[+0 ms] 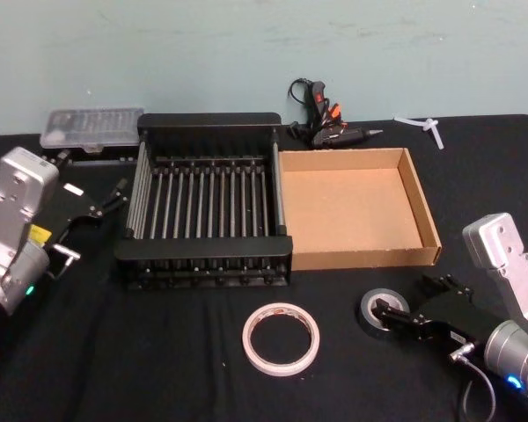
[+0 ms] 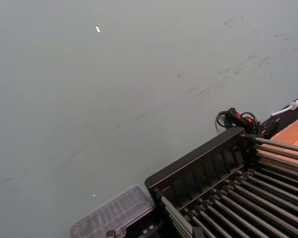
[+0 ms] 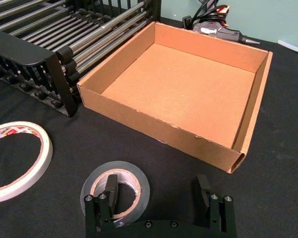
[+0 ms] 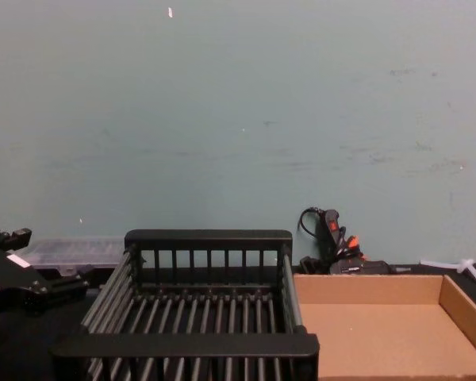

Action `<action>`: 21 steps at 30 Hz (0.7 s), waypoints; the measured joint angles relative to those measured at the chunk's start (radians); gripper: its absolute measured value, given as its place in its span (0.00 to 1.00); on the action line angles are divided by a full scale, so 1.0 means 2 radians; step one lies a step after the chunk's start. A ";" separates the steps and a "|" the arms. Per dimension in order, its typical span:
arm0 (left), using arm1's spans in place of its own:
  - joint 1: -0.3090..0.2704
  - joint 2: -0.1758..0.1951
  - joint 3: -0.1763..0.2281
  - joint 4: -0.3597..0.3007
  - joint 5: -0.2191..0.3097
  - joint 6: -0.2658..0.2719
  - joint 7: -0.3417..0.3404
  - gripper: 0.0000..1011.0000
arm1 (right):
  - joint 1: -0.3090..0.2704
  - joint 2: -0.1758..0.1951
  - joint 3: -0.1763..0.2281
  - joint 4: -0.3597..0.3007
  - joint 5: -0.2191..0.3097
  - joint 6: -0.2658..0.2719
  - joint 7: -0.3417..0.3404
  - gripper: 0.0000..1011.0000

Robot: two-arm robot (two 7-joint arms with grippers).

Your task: Pick up the white tape and place it into the black box , Pick up the silver tape and place it into the brown box.

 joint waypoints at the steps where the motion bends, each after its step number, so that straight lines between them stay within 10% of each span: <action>1: 0.000 0.000 0.000 0.000 0.000 0.000 0.000 0.99 | 0.000 0.000 0.000 0.000 0.000 0.000 0.000 0.96; 21: 0.000 0.000 0.000 0.000 0.000 0.000 0.000 0.99 | 0.000 0.000 0.000 0.000 0.001 0.000 -0.001 0.42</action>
